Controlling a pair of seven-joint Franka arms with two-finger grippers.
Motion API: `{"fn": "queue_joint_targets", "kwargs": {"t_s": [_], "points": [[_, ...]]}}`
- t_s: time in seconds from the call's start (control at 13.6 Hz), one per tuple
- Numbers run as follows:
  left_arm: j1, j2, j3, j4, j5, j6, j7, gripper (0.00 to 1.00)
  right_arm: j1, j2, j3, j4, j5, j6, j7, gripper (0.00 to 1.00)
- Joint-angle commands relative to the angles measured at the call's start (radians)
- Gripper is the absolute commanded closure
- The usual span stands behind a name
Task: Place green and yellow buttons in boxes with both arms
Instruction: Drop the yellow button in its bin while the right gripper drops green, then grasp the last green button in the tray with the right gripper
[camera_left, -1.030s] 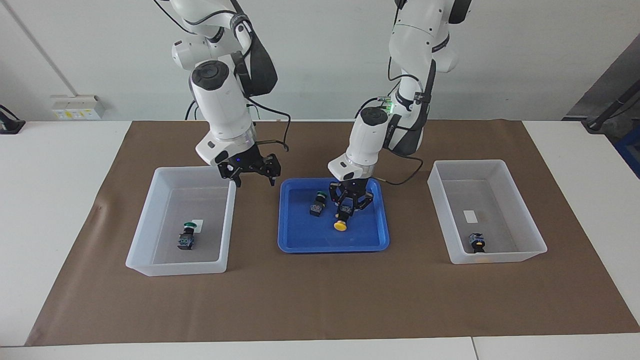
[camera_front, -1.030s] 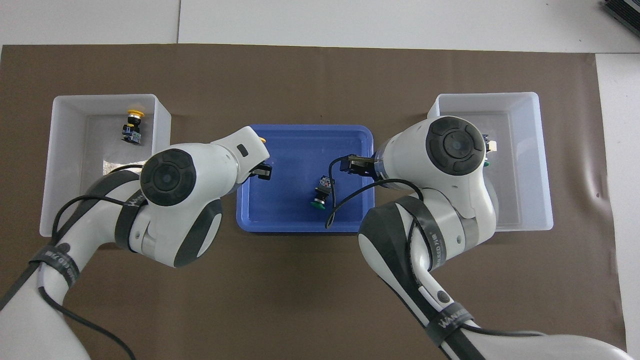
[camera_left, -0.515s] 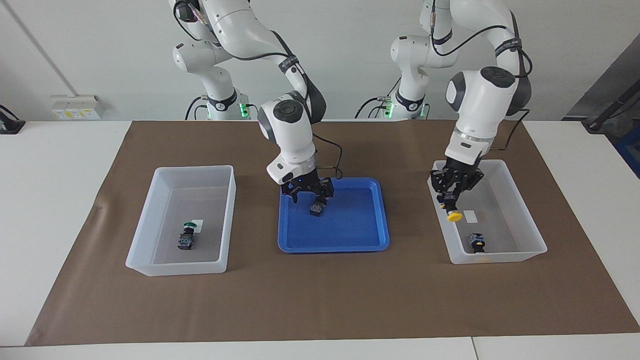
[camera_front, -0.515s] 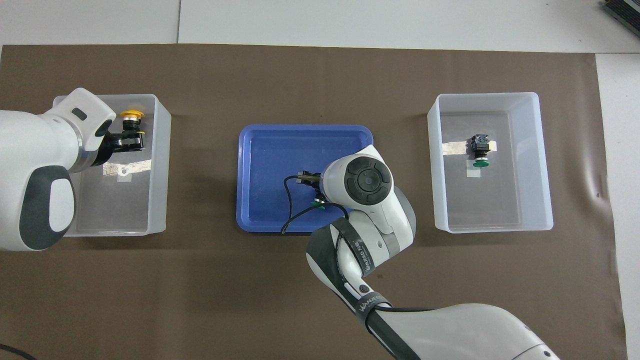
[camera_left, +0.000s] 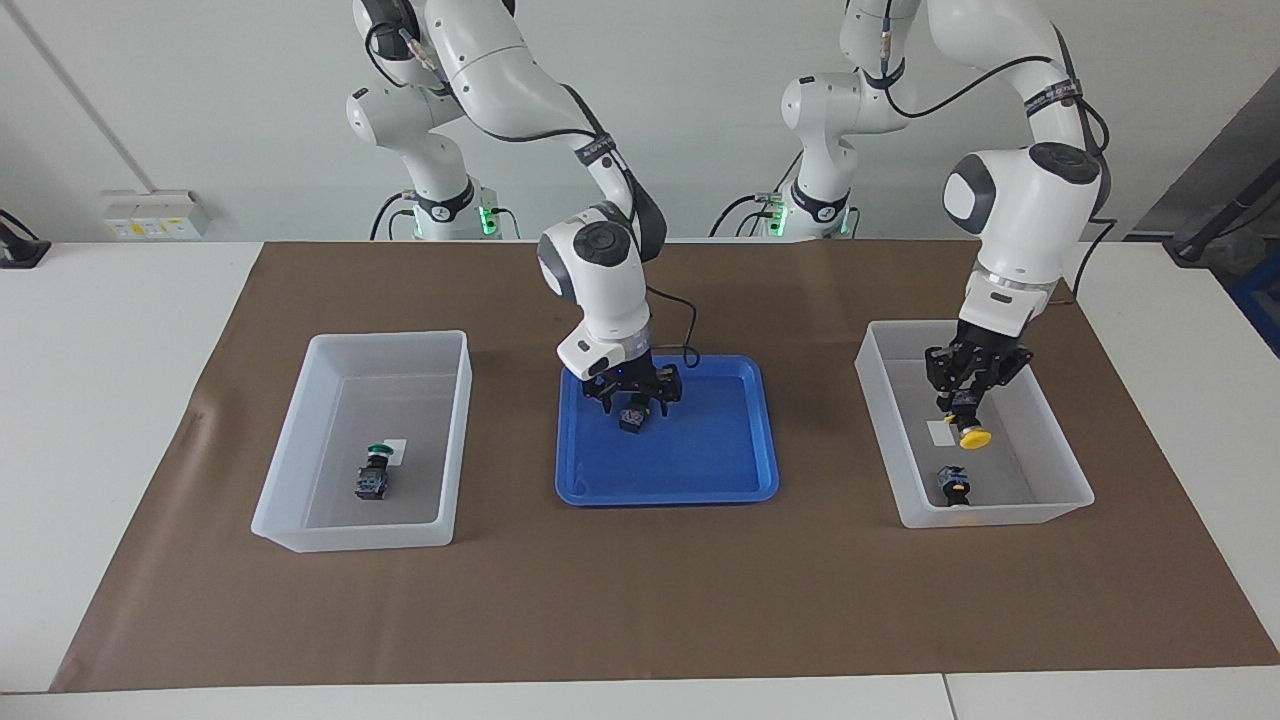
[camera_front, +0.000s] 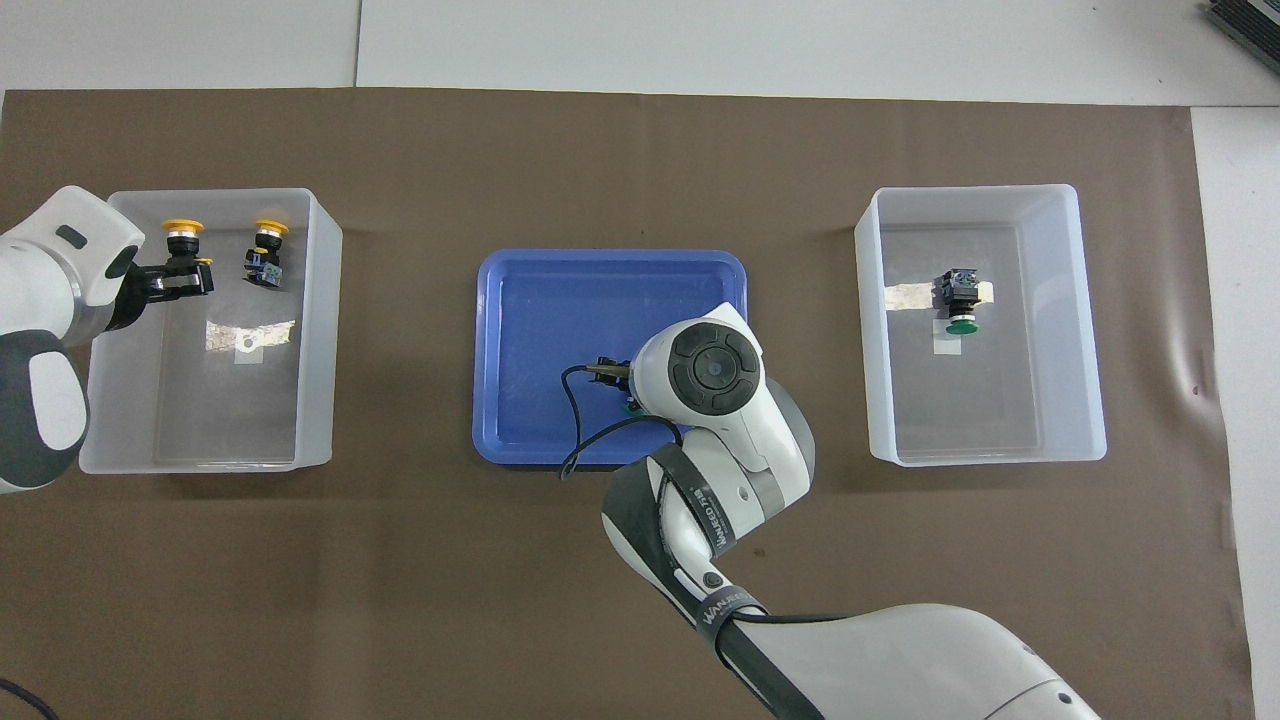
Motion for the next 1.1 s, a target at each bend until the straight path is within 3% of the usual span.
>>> {"fn": "queue_joint_targets", "kwargs": {"t_s": [0.0, 0.22, 0.44, 0.74, 0.96, 1.03], "points": [[0.014, 0.074, -0.013, -0.006, 0.003, 0.111, 0.025, 1.00, 0.000, -0.017, 0.004, -0.028, 0.007, 0.004, -0.003, 0.58], [0.015, 0.124, -0.013, -0.010, 0.003, 0.193, 0.039, 1.00, 0.000, -0.015, 0.004, -0.024, 0.007, 0.013, 0.009, 1.00], [0.028, 0.172, -0.013, 0.007, 0.003, 0.234, 0.090, 1.00, -0.009, -0.046, 0.003, 0.021, 0.009, -0.052, 0.010, 1.00], [0.028, 0.231, -0.011, 0.046, 0.005, 0.285, 0.091, 1.00, -0.120, -0.211, -0.008, 0.059, -0.005, -0.247, -0.041, 1.00], [0.028, 0.265, -0.011, 0.079, 0.012, 0.291, 0.091, 1.00, -0.271, -0.273, -0.008, 0.059, -0.008, -0.330, -0.299, 1.00], [0.026, 0.265, -0.011, 0.079, 0.012, 0.294, 0.091, 0.95, -0.327, -0.281, -0.008, 0.059, -0.008, -0.353, -0.413, 1.00]]}}
